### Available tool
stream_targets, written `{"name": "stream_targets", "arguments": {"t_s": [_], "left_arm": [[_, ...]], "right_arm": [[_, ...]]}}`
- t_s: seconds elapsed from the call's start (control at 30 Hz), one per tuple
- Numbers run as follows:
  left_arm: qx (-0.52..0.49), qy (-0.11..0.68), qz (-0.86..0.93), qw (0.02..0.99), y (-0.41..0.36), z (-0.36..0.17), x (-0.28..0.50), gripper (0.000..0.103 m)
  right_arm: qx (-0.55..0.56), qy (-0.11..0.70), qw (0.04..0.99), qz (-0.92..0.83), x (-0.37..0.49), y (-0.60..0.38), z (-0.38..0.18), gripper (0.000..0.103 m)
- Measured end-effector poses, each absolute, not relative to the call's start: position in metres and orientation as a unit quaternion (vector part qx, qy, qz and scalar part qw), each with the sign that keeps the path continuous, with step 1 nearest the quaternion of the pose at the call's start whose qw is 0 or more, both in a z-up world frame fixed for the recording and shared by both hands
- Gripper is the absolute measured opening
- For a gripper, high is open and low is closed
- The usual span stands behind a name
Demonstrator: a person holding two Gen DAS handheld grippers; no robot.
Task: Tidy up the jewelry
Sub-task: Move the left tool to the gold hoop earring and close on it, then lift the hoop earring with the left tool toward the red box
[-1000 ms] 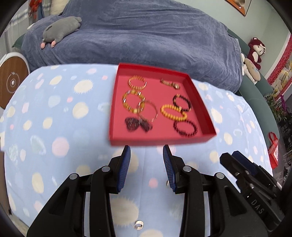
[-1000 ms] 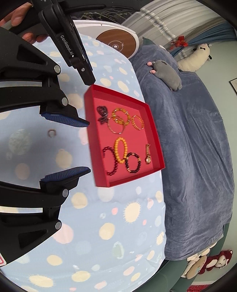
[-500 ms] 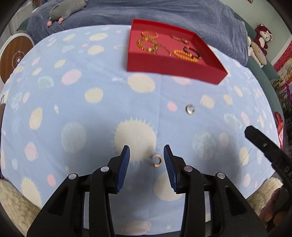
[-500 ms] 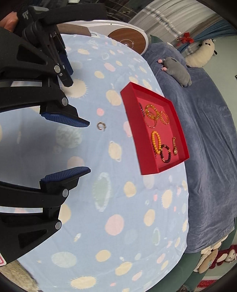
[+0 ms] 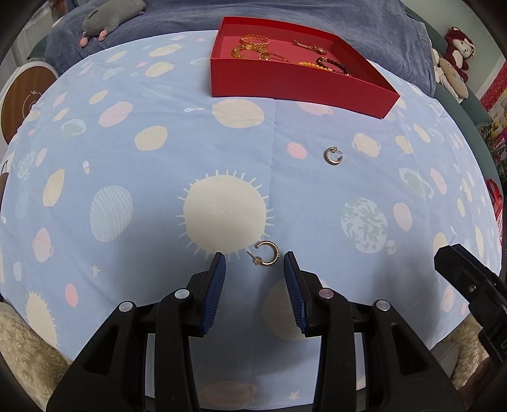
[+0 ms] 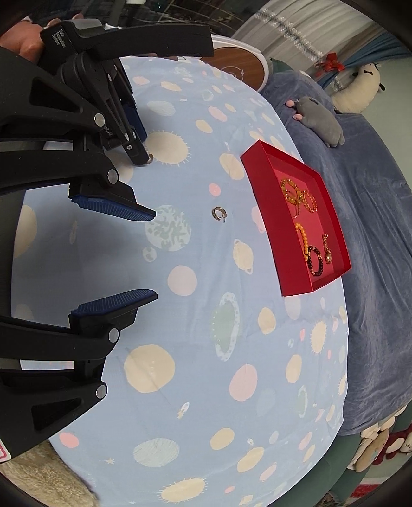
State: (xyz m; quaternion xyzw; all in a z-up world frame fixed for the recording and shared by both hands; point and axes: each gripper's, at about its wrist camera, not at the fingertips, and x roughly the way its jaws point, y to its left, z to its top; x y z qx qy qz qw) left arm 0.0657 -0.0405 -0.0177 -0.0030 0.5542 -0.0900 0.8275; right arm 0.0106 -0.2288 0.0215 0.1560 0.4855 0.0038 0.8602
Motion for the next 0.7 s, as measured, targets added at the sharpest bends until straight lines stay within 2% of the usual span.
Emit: {"name": "stream_targets", "arguments": {"t_s": [0.17, 0.23, 0.3, 0.4, 0.47, 0.7], "left_arm": [[0.01, 0.549, -0.094, 0.83, -0.045, -0.018, 0.065, 0.033], [0.012, 0.547, -0.095, 0.832, -0.045, -0.018, 0.065, 0.022], [0.014, 0.545, -0.097, 0.833, -0.044, -0.019, 0.063, 0.015], [0.012, 0.543, -0.1, 0.834, -0.042, -0.018, 0.061, 0.015], [0.008, 0.544, -0.101, 0.833, -0.039, -0.018, 0.06, 0.001], [-0.011, 0.544, -0.094, 0.834, -0.025, -0.015, 0.058, 0.0]], "right_arm": [[0.156, 0.485, 0.86, 0.002, 0.01, -0.23, 0.023, 0.044], [0.156, 0.485, 0.86, 0.002, 0.009, -0.23, 0.022, 0.044], [0.155, 0.485, 0.861, 0.003, 0.009, -0.23, 0.022, 0.044], [0.154, 0.487, 0.86, 0.003, 0.008, -0.23, 0.021, 0.044], [0.154, 0.487, 0.86, 0.004, 0.008, -0.23, 0.021, 0.044], [0.15, 0.489, 0.859, 0.007, 0.015, -0.226, 0.019, 0.044]]}}
